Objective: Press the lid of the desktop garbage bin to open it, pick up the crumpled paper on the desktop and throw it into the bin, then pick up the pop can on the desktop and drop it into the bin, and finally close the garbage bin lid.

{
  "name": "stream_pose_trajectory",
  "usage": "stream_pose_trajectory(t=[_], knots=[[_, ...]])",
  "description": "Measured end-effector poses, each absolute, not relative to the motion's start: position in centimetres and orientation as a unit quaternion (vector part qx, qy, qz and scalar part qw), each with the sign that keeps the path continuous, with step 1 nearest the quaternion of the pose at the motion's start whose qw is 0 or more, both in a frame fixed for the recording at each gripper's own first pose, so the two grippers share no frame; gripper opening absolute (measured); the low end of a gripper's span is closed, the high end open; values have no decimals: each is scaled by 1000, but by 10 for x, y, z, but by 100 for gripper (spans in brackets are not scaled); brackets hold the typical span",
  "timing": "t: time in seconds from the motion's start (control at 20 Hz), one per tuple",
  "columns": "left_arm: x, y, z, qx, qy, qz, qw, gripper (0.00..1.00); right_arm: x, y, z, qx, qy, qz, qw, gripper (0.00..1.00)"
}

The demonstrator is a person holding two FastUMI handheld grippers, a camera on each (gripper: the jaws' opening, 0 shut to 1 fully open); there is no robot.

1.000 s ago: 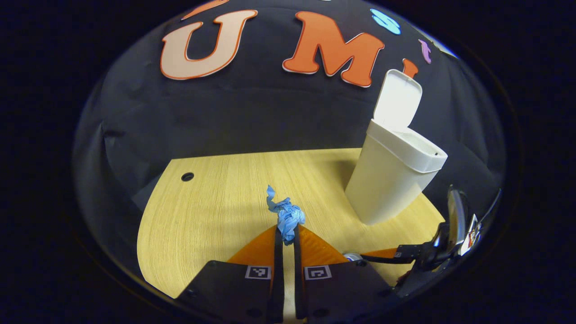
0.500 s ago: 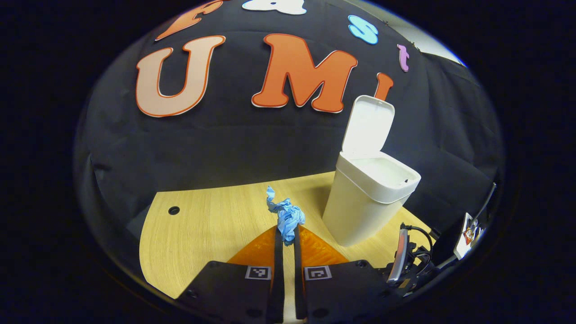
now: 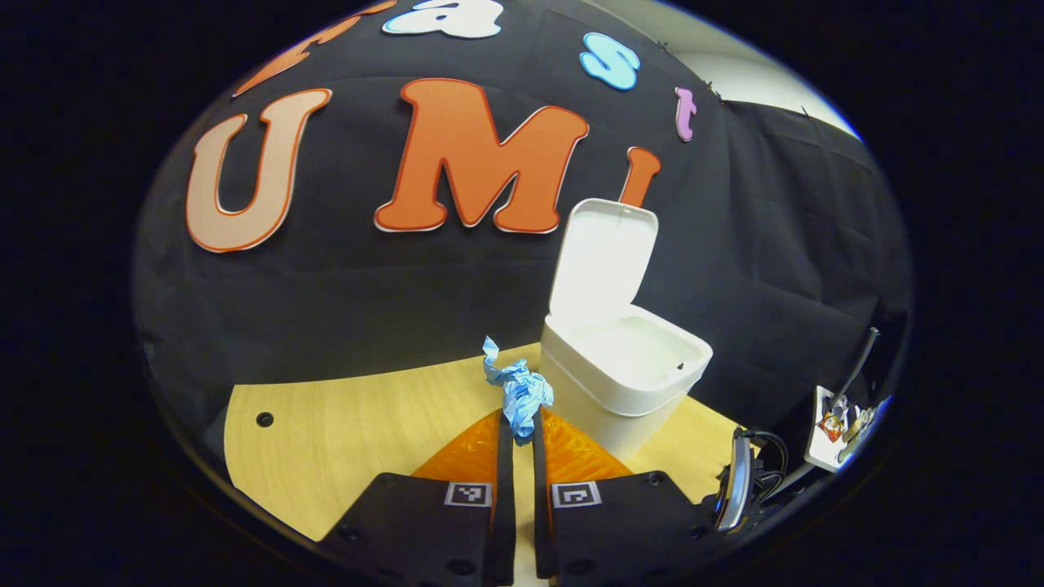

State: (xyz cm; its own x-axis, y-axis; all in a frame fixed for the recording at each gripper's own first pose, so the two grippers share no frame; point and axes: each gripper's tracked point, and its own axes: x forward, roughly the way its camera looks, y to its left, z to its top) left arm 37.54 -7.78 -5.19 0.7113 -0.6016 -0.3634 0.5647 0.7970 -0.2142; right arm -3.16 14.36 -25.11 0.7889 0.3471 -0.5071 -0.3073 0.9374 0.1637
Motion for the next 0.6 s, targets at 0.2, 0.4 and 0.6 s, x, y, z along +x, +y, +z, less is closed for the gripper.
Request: stream_pose_trajectory(t=[0.2,0.4,0.6], knots=[[383,-121,-39,-44,196,-350,915,13,-47,122,-239,44,273,138,951,74],[391,-168,-25,-51,179,-385,904,13,-60,90,-232,48,274,99,955,75],[397,-209,-18,-56,173,-410,894,13,-75,54,-230,62,276,54,958,75]])
